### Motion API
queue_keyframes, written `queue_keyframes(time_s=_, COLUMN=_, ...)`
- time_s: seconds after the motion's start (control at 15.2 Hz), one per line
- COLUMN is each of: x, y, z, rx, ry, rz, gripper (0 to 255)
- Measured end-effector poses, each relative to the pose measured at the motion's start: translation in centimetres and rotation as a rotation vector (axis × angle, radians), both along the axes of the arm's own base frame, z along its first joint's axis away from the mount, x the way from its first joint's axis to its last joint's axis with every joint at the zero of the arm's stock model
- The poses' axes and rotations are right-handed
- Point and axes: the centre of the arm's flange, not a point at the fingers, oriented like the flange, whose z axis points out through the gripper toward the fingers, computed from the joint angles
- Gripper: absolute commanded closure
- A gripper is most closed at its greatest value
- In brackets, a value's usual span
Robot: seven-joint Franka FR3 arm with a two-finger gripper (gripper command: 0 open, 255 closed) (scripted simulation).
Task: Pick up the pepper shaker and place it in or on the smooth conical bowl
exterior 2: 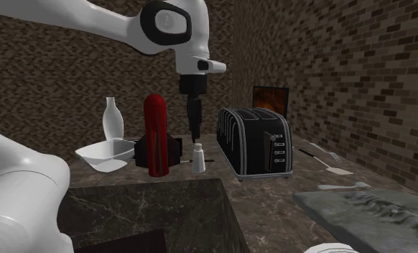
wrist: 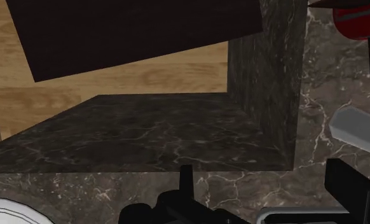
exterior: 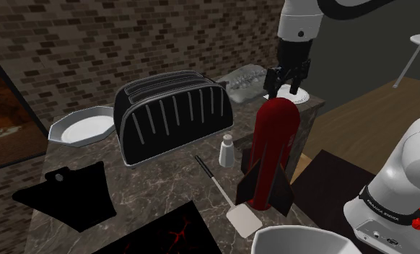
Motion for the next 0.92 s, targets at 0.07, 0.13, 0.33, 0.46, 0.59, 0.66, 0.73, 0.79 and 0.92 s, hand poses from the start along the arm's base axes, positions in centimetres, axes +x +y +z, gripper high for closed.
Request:
queue_keyframes(time_s=0.07, x=0.2, y=1.4, z=-0.8, rx=-0.007, ry=-0.001, rz=0.002, gripper=0)
queue_keyframes(time_s=0.13, x=0.6, y=2.7, z=-1.2, rx=-0.014, ry=-0.004, rz=0.003, gripper=0)
queue_keyframes(time_s=0.33, x=2.2, y=6.5, z=-2.5, rx=-0.034, ry=-0.009, rz=0.009, gripper=0)
queue_keyframes(time_s=0.46, x=2.8, y=9.1, z=-3.2, rx=-0.048, ry=-0.014, rz=0.013, gripper=0)
queue_keyframes(time_s=0.59, x=3.8, y=12.0, z=-4.4, rx=-0.060, ry=-0.017, rz=0.017, gripper=0)
queue_keyframes(time_s=0.66, x=4.1, y=13.1, z=-4.9, rx=-0.067, ry=-0.018, rz=0.018, gripper=0)
queue_keyframes(time_s=0.73, x=4.5, y=14.5, z=-5.4, rx=-0.074, ry=-0.021, rz=0.021, gripper=0)
queue_keyframes(time_s=0.79, x=4.9, y=15.4, z=-6.2, rx=-0.081, ry=-0.022, rz=0.022, gripper=0)
queue_keyframes(time_s=0.92, x=5.6, y=18.0, z=-7.1, rx=-0.094, ry=-0.025, rz=0.026, gripper=0)
